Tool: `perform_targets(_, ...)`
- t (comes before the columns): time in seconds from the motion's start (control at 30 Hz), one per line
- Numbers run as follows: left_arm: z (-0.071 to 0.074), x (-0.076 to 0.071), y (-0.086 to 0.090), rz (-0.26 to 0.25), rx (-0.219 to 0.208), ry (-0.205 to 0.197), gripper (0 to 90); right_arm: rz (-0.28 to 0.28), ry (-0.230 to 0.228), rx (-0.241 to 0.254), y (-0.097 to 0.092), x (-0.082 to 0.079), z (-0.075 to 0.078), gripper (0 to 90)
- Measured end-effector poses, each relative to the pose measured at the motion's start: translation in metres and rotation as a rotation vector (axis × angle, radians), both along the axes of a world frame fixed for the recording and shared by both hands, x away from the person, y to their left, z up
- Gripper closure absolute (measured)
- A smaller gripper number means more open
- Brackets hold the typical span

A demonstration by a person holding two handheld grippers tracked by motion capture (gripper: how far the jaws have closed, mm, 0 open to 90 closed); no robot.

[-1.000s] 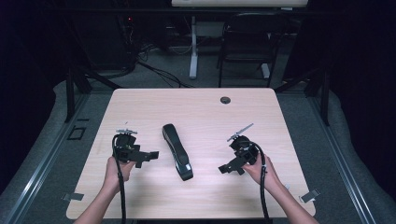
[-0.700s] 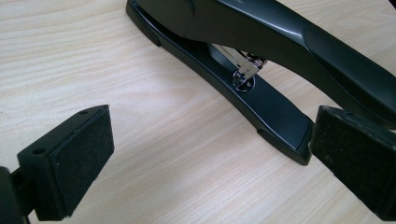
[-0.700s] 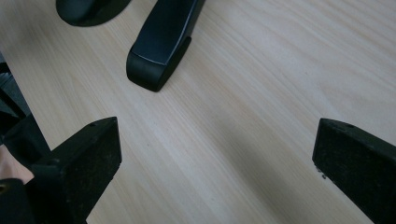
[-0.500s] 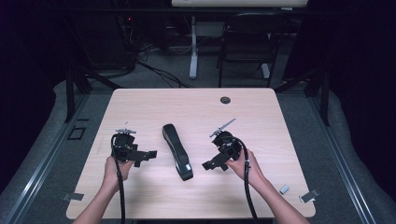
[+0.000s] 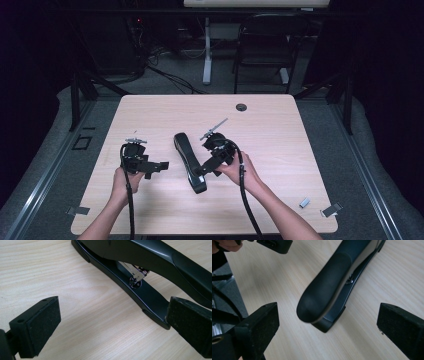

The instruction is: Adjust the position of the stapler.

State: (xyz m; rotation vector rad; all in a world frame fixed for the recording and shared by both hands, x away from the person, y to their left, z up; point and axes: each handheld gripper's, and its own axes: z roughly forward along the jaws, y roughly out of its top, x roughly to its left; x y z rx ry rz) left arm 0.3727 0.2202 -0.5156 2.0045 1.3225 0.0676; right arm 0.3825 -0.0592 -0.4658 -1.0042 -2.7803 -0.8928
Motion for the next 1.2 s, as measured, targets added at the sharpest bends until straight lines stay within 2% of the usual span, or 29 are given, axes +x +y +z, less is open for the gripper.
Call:
perform_targets(0.07, 0.000, 0.000, 0.000, -0.001, 0.002, 0.001, 0.0, 0.004, -0.007, -0.017, 0.010, 0.002, -0.001, 6.9)
perform_targets(0.13, 0.000, 0.000, 0.001, -0.002, 0.004, 0.000, 0.0, 0.009, -0.023, -0.049, 0.019, 0.004, -0.003, 15.2)
perform_targets(0.2, 0.000, 0.000, 0.001, 0.000, 0.002, 0.000, 0.0, -0.005, -0.034, -0.072, 0.028, 0.006, -0.007, 20.1)
perform_targets(0.27, 0.000, 0.000, 0.001, 0.000, 0.002, 0.000, 0.0, 0.004, -0.037, -0.090, 0.033, 0.007, -0.009, 25.0)
perform_targets(0.3, 0.000, 0.000, 0.001, 0.000, 0.002, 0.000, 0.0, 0.004, -0.037, -0.090, 0.033, 0.007, -0.009, 25.0)
perform_targets(0.4, -0.001, 0.000, 0.001, 0.003, 0.002, 0.000, 0.0, -0.010, -0.063, -0.139, 0.045, 0.006, -0.015, 34.8)
perform_targets(0.47, -0.001, 0.000, 0.001, -0.005, 0.002, 0.004, 0.0, -0.019, -0.094, -0.176, 0.050, 0.004, -0.016, 36.6)
perform_targets(0.53, -0.001, 0.000, 0.000, -0.011, 0.004, 0.003, 0.0, -0.027, -0.111, -0.191, 0.053, 0.003, -0.016, 37.2)
perform_targets(0.63, -0.001, 0.000, -0.001, -0.010, 0.009, -0.001, 0.0, -0.036, -0.110, -0.197, 0.053, 0.002, -0.016, 38.2)
perform_targets(0.8, -0.002, 0.000, -0.001, -0.011, 0.011, 0.006, 0.1, -0.031, -0.141, -0.222, 0.052, -0.001, -0.015, 41.0)
perform_targets(1.2, -0.003, 0.001, -0.003, -0.018, 0.015, 0.013, 0.1, -0.090, -0.141, -0.228, 0.020, 0.007, -0.015, 54.4)
